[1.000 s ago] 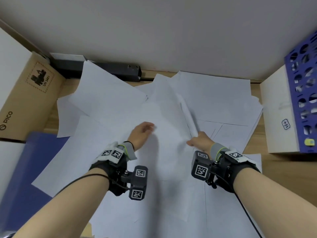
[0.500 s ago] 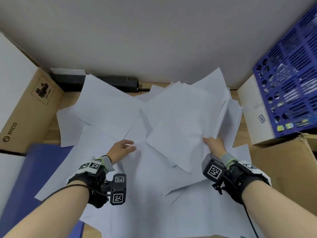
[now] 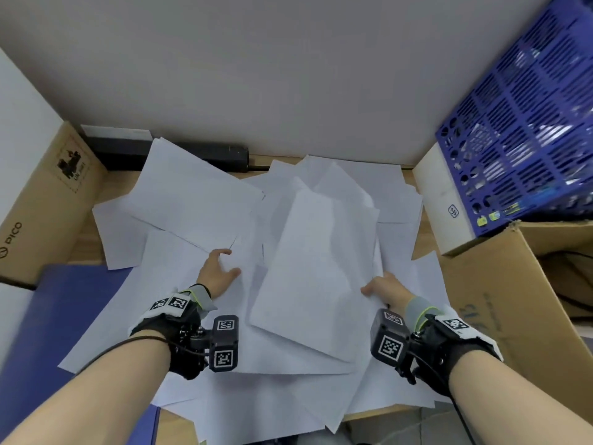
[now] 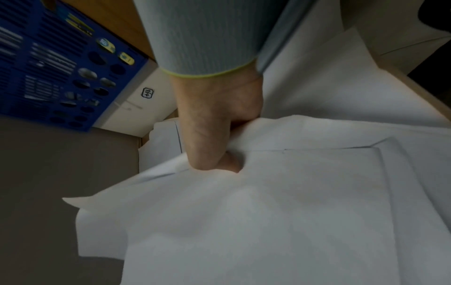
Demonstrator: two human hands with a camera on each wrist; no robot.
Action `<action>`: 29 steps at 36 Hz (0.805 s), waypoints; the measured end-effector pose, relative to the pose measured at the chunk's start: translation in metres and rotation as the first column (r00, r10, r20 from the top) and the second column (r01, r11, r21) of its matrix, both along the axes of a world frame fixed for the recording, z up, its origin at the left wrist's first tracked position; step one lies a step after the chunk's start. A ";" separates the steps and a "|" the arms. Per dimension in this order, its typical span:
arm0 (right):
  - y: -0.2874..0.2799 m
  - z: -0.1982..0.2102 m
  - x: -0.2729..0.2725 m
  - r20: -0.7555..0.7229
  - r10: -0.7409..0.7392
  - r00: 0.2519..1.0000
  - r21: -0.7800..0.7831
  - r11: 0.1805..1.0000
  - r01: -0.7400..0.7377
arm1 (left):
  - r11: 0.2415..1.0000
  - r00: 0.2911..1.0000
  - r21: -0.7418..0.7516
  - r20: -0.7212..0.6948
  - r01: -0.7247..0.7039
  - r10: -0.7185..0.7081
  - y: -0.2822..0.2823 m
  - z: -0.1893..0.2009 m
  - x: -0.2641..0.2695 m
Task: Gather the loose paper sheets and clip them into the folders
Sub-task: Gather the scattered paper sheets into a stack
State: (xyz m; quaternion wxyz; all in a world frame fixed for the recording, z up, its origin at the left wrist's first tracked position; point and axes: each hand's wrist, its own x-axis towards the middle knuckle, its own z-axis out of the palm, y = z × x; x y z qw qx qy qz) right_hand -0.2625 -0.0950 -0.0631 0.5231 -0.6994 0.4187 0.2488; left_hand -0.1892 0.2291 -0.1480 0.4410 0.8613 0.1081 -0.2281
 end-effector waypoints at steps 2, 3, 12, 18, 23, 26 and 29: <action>-0.003 -0.001 -0.006 -0.002 -0.029 1.000 -0.002 1.000 0.029 | 0.996 0.996 -0.015 -0.025 -0.091 0.091 0.000 -0.001 -0.003; -0.004 0.000 -0.010 -0.009 -0.040 0.999 -0.016 0.999 0.040 | 0.991 0.991 -0.023 -0.044 -0.131 0.130 -0.001 -0.002 -0.005; -0.007 -0.021 -0.031 0.061 -0.173 0.983 -0.048 0.983 0.176 | 0.966 0.922 -0.220 -0.384 -0.134 0.040 -0.008 -0.003 -0.027; -0.010 -0.037 -0.035 0.157 -0.295 0.942 0.038 0.955 0.293 | 0.996 0.967 -0.084 -0.249 0.034 -0.054 -0.024 -0.003 -0.033; -0.013 -0.041 -0.038 0.107 -0.210 0.972 0.139 0.971 0.195 | 0.997 0.968 -0.014 -0.238 0.074 -0.076 -0.038 -0.009 -0.024; -0.011 -0.043 -0.042 0.034 -0.143 0.989 0.163 0.977 0.135 | 0.989 0.960 0.001 -0.239 0.147 -0.143 -0.048 -0.007 -0.020; -0.013 -0.042 -0.041 -0.023 -0.102 0.995 0.246 0.964 0.104 | 0.985 0.952 -0.024 -0.257 0.169 -0.169 -0.064 -0.006 -0.016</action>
